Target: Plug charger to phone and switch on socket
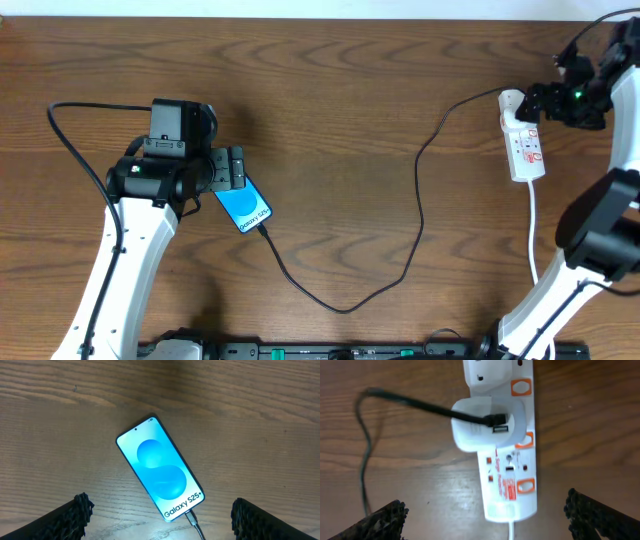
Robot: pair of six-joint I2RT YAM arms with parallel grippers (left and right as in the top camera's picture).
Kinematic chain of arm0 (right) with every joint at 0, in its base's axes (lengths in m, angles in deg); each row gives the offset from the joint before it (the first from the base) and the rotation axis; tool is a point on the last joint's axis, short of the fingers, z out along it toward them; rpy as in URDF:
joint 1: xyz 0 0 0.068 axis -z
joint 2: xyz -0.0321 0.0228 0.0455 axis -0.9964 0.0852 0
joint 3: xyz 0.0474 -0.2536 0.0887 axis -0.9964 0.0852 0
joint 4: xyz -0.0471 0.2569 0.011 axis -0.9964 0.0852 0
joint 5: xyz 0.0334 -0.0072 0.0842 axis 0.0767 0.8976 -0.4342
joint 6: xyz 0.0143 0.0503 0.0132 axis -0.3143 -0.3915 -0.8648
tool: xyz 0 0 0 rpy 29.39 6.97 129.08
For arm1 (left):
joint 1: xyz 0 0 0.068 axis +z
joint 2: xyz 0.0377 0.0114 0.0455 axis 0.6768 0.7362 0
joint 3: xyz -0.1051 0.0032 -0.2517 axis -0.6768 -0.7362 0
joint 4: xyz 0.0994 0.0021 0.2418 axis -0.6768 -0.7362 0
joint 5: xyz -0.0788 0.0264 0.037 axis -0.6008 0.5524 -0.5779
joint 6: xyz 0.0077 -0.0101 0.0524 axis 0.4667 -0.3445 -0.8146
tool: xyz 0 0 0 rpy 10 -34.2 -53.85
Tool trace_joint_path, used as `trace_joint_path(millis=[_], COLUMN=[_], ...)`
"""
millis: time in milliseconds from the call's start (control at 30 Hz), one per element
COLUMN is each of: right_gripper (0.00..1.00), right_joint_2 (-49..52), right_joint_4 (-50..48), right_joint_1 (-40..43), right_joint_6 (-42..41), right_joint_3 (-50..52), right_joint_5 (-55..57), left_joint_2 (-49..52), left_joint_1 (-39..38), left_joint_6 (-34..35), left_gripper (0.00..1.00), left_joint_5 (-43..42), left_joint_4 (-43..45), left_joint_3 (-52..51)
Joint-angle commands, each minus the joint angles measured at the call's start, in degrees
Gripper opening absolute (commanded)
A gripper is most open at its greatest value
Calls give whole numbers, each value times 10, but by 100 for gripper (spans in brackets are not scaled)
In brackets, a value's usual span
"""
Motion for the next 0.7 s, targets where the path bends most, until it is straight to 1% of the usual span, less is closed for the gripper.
trace_joint_path(millis=[0, 367, 667], right_gripper=[99, 99, 99], right_joint_2=[29, 62, 92], right_joint_4=[-4, -37, -37], right_joint_1=[1, 1, 0], right_joint_6=[25, 42, 43], right_joint_3=[-9, -9, -9], right_joint_5=[-8, -48, -73], left_joint_2=[-2, -2, -2], left_joint_1=[0, 0, 0], left_joint_6=[-8, -8, -8], left_gripper=[91, 91, 91], left_joint_5=[9, 9, 10], left_joint_4=[-2, -2, -2], left_joint_3=[9, 9, 9])
